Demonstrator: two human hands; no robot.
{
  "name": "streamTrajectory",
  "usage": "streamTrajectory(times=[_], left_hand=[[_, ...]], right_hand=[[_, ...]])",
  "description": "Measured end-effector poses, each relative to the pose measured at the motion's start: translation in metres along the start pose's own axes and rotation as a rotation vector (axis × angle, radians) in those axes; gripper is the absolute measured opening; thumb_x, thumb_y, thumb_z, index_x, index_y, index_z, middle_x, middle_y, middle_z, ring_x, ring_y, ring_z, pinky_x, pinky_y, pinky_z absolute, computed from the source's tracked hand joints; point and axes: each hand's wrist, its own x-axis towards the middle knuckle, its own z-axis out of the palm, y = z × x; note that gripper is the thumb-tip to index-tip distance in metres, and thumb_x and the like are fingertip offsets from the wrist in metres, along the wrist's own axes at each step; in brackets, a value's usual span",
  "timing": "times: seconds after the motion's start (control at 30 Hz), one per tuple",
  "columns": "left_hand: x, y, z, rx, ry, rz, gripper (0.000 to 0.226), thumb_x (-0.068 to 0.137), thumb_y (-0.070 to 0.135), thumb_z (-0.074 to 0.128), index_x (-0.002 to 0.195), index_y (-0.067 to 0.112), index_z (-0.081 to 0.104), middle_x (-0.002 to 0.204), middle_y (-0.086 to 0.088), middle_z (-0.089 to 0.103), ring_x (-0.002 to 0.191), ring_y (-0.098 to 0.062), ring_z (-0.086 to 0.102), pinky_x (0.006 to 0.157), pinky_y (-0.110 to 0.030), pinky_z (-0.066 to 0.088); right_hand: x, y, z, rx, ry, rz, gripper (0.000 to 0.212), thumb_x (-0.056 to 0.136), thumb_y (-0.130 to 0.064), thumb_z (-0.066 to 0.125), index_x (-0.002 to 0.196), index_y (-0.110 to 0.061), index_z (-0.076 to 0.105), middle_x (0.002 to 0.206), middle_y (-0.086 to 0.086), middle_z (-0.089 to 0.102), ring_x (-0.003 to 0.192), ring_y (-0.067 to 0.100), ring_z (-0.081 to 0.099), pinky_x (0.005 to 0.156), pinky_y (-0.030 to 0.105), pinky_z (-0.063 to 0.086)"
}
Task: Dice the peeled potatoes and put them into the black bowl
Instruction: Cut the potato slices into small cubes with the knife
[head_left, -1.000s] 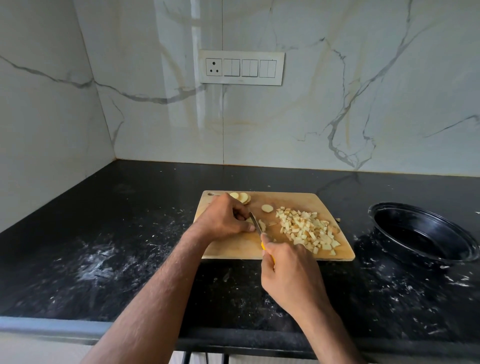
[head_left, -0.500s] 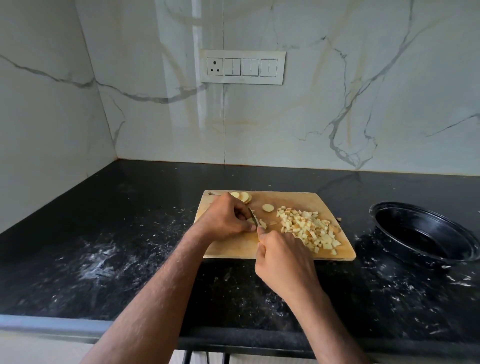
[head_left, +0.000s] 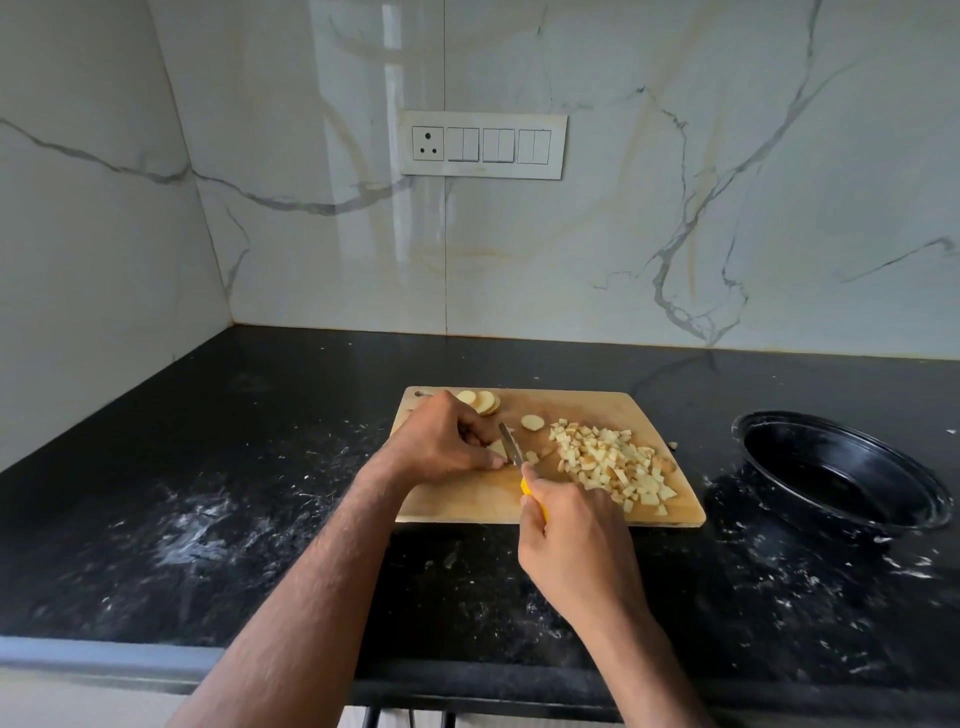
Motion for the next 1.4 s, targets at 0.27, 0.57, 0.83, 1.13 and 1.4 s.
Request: streamTrajectory(times=[0.27, 0.57, 0.83, 1.13, 1.4], left_hand=[[0.000, -0.001, 0.001, 0.031, -0.003, 0.000, 0.014, 0.072, 0.022, 0.089, 0.084, 0.019, 0.082, 0.071, 0.012, 0.071, 0.064, 0.000, 0.060, 0.058, -0.012, 0.043], [0.002, -0.003, 0.003, -0.021, -0.053, -0.013, 0.012, 0.076, 0.018, 0.086, 0.068, 0.021, 0.078, 0.066, 0.008, 0.070, 0.063, -0.009, 0.059, 0.065, -0.039, 0.051], [0.001, 0.000, 0.003, -0.009, -0.054, -0.039, 0.015, 0.077, 0.017, 0.084, 0.069, 0.028, 0.078, 0.070, 0.011, 0.073, 0.074, -0.009, 0.066, 0.074, -0.040, 0.057], [0.002, -0.001, 0.008, 0.009, 0.027, -0.049, 0.013, 0.076, 0.018, 0.085, 0.070, 0.027, 0.079, 0.068, 0.017, 0.070, 0.069, -0.002, 0.062, 0.065, -0.022, 0.049], [-0.002, 0.001, 0.005, -0.041, 0.008, -0.010, 0.011, 0.077, 0.018, 0.087, 0.086, 0.023, 0.082, 0.084, 0.011, 0.077, 0.084, -0.004, 0.069, 0.085, -0.029, 0.058]], right_hand=[[0.000, -0.004, -0.001, -0.067, -0.038, -0.045, 0.039, 0.097, -0.028, 0.055, 0.135, -0.025, 0.061, 0.070, -0.005, 0.070, 0.043, 0.005, 0.039, 0.046, 0.007, 0.025], [0.008, -0.004, -0.004, -0.044, -0.115, -0.025, 0.030, 0.101, -0.029, 0.050, 0.115, -0.015, 0.072, 0.099, -0.003, 0.075, 0.044, 0.009, 0.045, 0.040, 0.016, 0.033], [0.016, -0.014, 0.005, -0.186, -0.121, -0.011, 0.028, 0.102, -0.026, 0.046, 0.111, -0.015, 0.069, 0.083, -0.003, 0.072, 0.062, 0.011, 0.061, 0.050, 0.022, 0.048], [-0.009, -0.001, -0.014, -0.116, -0.182, -0.044, 0.034, 0.099, -0.026, 0.051, 0.129, -0.022, 0.065, 0.102, -0.010, 0.075, 0.047, 0.008, 0.046, 0.040, 0.016, 0.030], [-0.020, 0.007, -0.027, 0.177, -0.011, 0.049, 0.034, 0.096, -0.018, 0.063, 0.130, -0.015, 0.065, 0.080, -0.008, 0.074, 0.050, 0.003, 0.054, 0.037, 0.012, 0.032]])
